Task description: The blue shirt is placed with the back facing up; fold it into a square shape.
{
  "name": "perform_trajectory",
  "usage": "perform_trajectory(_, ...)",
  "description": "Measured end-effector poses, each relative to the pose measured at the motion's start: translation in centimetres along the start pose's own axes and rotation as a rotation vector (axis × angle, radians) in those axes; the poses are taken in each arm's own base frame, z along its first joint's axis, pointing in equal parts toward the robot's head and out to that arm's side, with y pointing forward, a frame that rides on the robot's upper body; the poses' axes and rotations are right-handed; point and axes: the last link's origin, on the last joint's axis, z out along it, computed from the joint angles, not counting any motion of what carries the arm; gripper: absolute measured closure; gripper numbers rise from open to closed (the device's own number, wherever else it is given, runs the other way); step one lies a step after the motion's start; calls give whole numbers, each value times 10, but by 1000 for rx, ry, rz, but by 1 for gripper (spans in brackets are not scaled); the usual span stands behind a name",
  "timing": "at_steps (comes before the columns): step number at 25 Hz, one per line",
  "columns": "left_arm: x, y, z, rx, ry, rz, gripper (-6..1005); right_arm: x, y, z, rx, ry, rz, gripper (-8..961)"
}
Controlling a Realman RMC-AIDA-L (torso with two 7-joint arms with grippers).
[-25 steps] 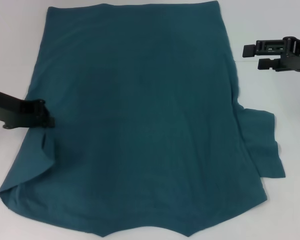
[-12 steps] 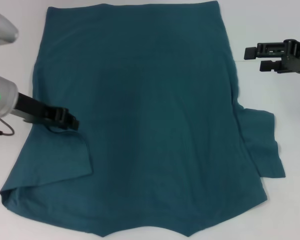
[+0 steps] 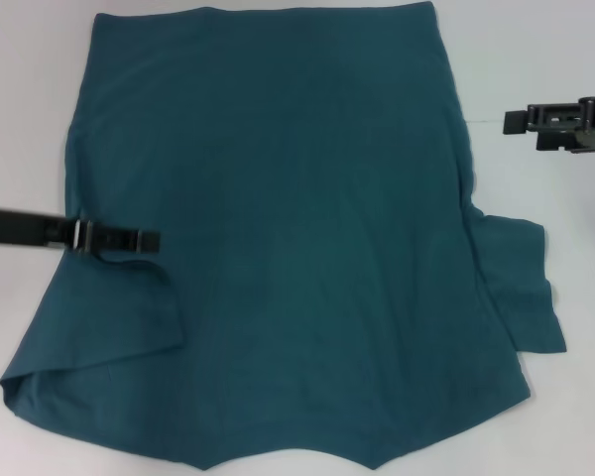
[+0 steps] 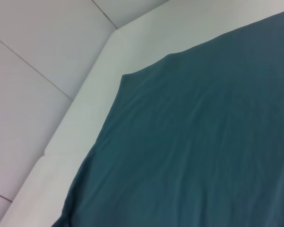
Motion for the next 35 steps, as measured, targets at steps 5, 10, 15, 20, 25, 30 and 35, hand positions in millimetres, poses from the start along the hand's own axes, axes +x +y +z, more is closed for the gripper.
perform_trajectory(5,-27,-1,2,-50,38,5,345,12,-6,-14,-1,66,-9,166)
perform_trajectory(10,-45,13,13,-134,28,110,307,31,-13,-33,12,190,12,168)
perform_trajectory(15,-42,18,20,-171,27,114,307,46,-29,-52,97,257,95,169)
perform_trajectory(20,-35,21,22,-194,58,114,308,57,-40,-58,152,275,160,171)
perform_trajectory(25,-30,24,22,-212,92,115,308,64,-47,-50,173,250,192,173)
perform_trajectory(30,-31,24,20,-216,114,102,308,72,-54,-32,175,231,241,175)
perform_trajectory(35,-33,24,19,-226,134,86,309,75,-53,-13,178,232,246,177)
